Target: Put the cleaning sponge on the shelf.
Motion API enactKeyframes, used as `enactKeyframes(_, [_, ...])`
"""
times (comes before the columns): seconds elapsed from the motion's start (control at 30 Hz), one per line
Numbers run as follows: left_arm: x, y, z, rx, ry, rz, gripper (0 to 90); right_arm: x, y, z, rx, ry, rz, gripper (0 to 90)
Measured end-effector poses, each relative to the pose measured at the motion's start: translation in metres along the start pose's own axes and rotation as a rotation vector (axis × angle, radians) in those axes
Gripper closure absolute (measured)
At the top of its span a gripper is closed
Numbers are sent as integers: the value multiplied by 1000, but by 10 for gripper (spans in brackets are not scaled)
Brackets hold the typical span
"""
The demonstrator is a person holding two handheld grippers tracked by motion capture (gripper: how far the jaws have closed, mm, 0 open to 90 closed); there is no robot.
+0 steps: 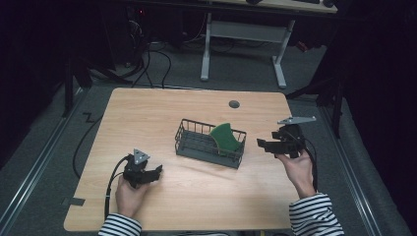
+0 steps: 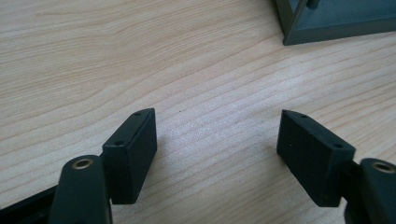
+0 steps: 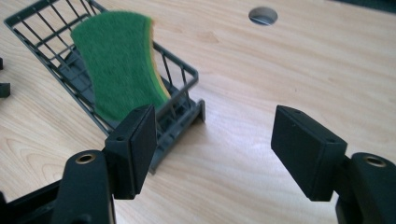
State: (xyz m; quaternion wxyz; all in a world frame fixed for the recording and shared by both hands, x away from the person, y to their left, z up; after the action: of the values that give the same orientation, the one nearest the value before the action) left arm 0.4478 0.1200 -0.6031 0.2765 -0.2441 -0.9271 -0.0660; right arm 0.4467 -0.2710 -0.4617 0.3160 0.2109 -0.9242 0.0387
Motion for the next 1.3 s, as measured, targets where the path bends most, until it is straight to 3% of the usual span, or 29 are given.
enactKeyframes(0.27, [0, 0, 0, -1, 0, 1, 294, 8, -11, 28, -56, -28, 7, 326])
enactKeyframes(0.8, [0, 0, 0, 0, 0, 0, 294, -4, -25, 76, -133, -31, 12, 332])
enactKeyframes(1.13, [0, 0, 0, 1, -1, 0, 294, -17, -28, 97, -140, -28, 32, 328])
enactKeyframes(1.3, [0, 0, 0, 1, -1, 0, 294, -29, -29, 114, -113, -18, 52, 327])
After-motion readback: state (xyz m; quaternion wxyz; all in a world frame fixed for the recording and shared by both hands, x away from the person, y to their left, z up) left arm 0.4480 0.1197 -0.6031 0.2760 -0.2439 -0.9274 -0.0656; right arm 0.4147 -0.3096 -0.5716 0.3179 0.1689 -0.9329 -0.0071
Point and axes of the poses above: each handheld gripper's, and its own axes: x roughly backward along the jaws, z roughly out of its underside, y roughly to its left, the point moved 10 cm from there along -x, roughly forward along the jaws, and after that the axes turned 9 degrees about -y, right-handed, at the moved point
